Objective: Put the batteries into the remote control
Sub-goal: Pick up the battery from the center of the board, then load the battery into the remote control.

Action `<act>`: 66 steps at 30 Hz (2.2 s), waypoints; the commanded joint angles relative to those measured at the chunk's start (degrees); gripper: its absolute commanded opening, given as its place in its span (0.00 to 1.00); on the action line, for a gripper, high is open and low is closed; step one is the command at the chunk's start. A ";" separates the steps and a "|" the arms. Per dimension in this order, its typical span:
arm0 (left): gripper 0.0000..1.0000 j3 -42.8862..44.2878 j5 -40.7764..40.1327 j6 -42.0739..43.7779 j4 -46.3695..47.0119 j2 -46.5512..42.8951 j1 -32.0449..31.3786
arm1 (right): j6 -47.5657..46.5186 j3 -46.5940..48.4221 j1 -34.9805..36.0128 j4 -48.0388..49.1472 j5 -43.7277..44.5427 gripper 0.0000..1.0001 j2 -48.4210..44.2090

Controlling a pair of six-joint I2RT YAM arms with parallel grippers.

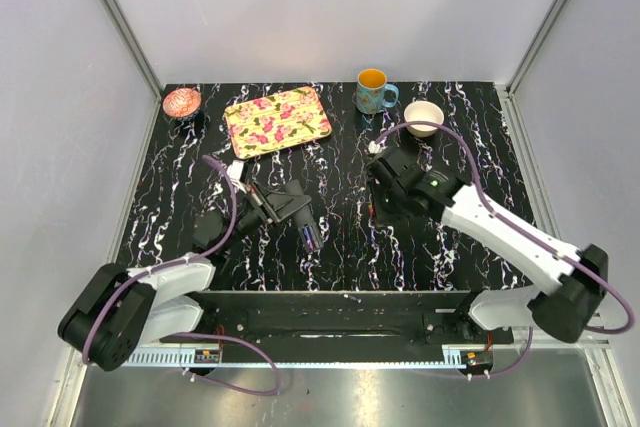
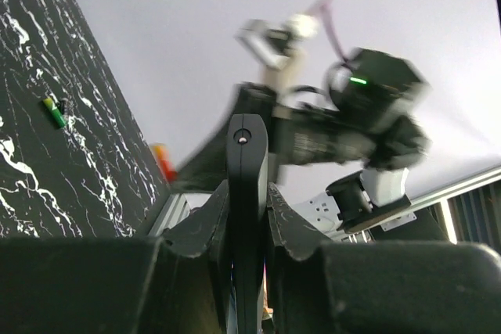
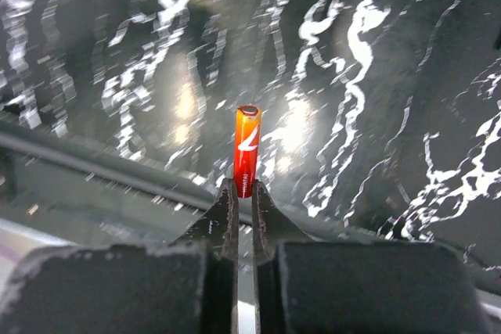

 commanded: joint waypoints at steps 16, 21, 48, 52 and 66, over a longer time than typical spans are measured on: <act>0.00 9.00 -14.32 -1.94 14.67 17.88 -9.65 | 7.34 28.03 11.87 -25.99 -14.64 0.00 2.37; 0.00 9.80 -14.94 -1.68 14.58 18.76 -11.15 | 6.46 29.43 11.95 -25.03 -15.34 0.00 4.66; 0.00 9.71 -16.87 0.35 15.11 17.18 -14.40 | 4.97 24.96 11.86 -22.48 -16.66 0.00 9.67; 0.00 9.71 -17.22 0.96 14.67 16.30 -14.84 | 4.97 24.25 11.95 -22.04 -16.22 0.00 9.85; 0.00 8.57 -17.40 1.14 15.02 14.54 -16.07 | 5.06 23.64 11.43 -21.34 -13.85 0.00 10.64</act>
